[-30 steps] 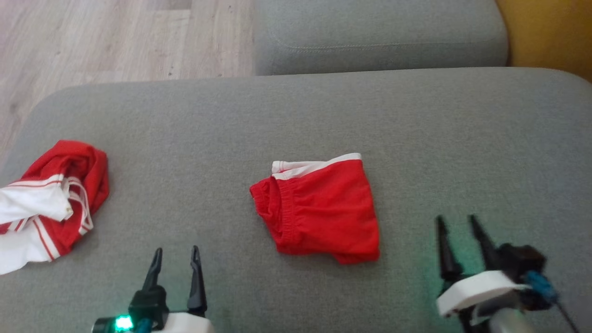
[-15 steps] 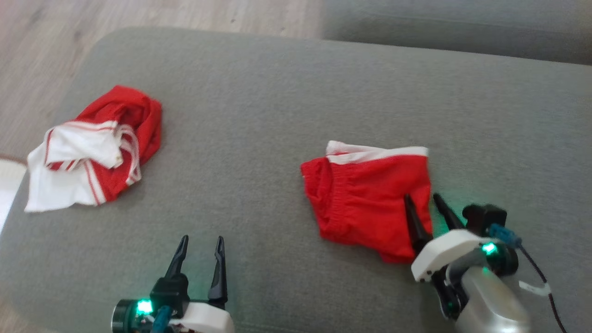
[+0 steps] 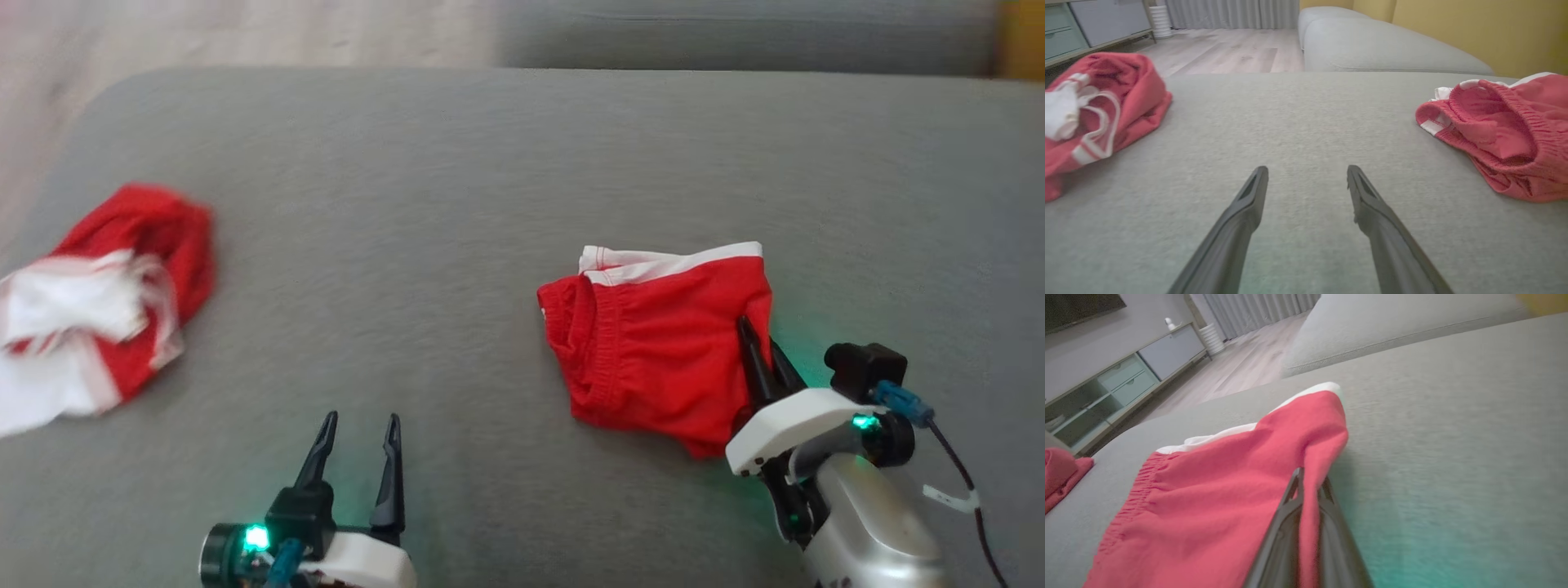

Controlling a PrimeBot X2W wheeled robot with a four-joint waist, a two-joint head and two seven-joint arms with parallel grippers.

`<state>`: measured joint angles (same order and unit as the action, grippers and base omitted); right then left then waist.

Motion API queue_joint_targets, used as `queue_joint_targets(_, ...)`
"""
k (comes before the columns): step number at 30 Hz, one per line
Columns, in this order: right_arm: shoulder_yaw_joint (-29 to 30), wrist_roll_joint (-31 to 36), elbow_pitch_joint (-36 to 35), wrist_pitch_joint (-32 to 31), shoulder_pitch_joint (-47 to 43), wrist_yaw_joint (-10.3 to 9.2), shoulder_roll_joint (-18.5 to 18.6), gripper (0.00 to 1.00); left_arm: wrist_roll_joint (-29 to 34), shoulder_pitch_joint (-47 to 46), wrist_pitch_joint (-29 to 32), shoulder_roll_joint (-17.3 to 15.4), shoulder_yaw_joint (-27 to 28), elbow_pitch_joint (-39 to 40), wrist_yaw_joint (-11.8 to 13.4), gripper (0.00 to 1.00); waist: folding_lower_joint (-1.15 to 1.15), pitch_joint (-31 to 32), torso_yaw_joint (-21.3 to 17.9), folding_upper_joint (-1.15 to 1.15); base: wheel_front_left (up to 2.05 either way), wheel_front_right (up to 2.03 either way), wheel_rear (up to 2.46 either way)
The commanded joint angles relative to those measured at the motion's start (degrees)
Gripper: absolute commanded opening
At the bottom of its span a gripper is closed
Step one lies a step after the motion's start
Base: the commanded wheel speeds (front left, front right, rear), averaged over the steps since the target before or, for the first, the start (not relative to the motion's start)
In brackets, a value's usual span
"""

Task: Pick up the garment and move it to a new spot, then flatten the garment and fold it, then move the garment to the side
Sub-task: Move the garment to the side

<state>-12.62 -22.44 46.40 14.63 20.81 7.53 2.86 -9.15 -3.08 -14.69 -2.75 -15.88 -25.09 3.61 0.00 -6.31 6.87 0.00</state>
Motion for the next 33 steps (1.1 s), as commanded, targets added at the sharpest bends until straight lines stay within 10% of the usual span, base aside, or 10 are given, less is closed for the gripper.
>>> queue_joint_targets(1,-1.25,0.45,-2.05,0.37,0.57,-0.04,0.02,0.00,-0.14,-2.42,-0.30,-0.12,1.02,2.12,-0.35,1.00,0.00,0.77,-9.05,0.00,0.00,0.00,0.00)
queue_joint_targets(15,-2.57,0.17,-4.67,0.37,2.17,-0.04,0.02,0.00,-1.22,-9.43,-0.30,-0.12,-7.88,2.28,-1.91,1.00,0.00,-3.47,-29.53,0.00,0.00,0.00,0.00)
queue_joint_targets(26,1.74,8.78,-3.74,0.37,9.31,-0.04,0.48,0.00,0.00,-10.38,-0.30,-0.12,-8.45,0.99,-2.00,1.00,0.00,-7.54,-26.49,0.00,0.00,0.00,0.00)
queue_joint_targets(33,7.72,18.19,3.31,0.35,20.37,-0.04,8.61,0.00,2.56,-11.19,-0.30,-0.22,-6.15,0.67,-2.90,1.00,0.00,-11.82,-21.02,0.00,0.00,0.00,0.00)
